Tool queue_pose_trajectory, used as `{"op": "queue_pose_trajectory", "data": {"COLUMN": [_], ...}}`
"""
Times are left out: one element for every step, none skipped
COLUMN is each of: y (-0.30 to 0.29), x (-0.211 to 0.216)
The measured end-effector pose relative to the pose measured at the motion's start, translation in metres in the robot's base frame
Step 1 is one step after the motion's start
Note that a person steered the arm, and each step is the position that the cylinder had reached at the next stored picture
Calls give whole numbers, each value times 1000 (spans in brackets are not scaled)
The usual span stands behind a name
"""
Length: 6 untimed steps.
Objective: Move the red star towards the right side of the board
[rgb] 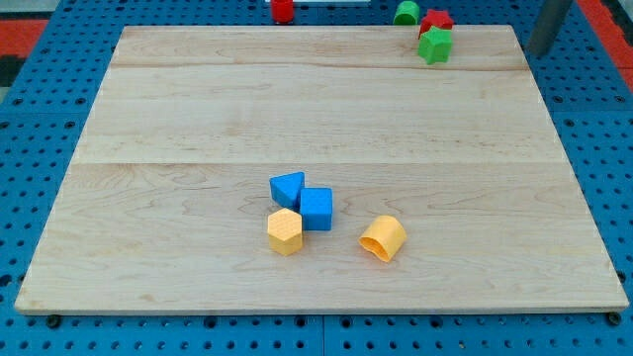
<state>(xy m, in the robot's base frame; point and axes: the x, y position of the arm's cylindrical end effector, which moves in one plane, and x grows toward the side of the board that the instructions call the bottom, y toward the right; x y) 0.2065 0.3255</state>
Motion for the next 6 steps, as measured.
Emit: {"op": "queue_pose_trajectory", "data": {"y": [-1,-52,-112,-179,-316,-341], "x": [-14,-15,-15,-15,-13,-13]}}
